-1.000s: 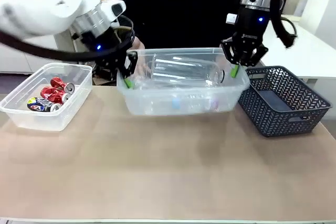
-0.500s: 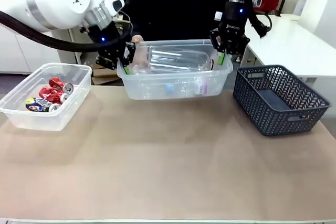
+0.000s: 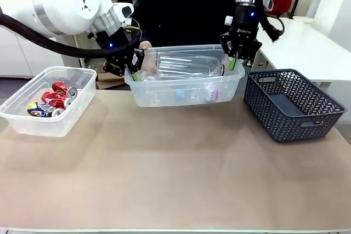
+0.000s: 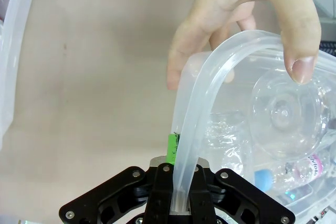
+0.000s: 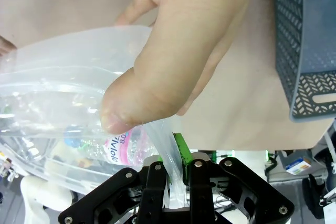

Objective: Sort the waste into each basket.
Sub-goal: Release the Organizing box you were holding.

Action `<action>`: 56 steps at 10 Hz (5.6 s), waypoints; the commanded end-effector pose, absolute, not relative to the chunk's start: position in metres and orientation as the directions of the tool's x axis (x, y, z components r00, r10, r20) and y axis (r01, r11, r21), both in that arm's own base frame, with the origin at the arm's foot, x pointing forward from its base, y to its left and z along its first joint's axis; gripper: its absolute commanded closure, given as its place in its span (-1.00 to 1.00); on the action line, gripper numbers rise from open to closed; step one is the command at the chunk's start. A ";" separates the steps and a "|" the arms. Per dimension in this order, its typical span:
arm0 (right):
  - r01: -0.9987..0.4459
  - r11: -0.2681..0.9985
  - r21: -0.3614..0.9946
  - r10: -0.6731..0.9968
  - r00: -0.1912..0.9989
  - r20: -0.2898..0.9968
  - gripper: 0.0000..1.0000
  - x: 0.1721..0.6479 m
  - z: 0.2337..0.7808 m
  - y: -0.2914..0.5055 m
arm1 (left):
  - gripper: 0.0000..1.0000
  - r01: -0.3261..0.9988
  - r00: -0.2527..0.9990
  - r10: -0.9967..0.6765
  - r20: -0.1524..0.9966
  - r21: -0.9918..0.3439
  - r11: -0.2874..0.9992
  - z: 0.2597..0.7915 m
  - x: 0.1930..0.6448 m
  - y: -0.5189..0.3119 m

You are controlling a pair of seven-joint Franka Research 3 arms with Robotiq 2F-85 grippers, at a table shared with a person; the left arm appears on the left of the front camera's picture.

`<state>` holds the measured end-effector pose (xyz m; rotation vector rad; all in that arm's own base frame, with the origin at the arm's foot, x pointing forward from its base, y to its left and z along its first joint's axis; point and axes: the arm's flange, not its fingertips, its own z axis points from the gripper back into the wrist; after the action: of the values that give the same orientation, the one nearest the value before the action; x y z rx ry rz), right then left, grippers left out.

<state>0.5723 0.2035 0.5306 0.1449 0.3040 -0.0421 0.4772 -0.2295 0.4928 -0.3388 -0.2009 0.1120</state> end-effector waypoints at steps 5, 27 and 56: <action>0.065 0.987 0.146 -0.019 0.955 -0.294 0.89 0.572 0.533 0.204 | 0.95 -0.091 0.969 0.164 0.184 -0.351 0.932 0.498 0.478 -0.225; 0.024 0.714 0.700 0.104 0.985 -0.140 -1.00 0.337 0.616 0.105 | -1.00 0.287 0.956 -0.136 0.261 -0.717 0.636 0.601 0.263 -0.139; 0.074 0.378 0.923 0.022 0.996 -0.089 -1.00 0.301 0.557 0.009 | -1.00 0.200 0.973 0.062 0.220 -0.951 0.236 0.556 0.270 -0.037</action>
<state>0.3012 0.0101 0.5560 1.1972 0.0838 -0.0344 0.2699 -0.0321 0.5552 -1.3081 -0.2231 -0.0879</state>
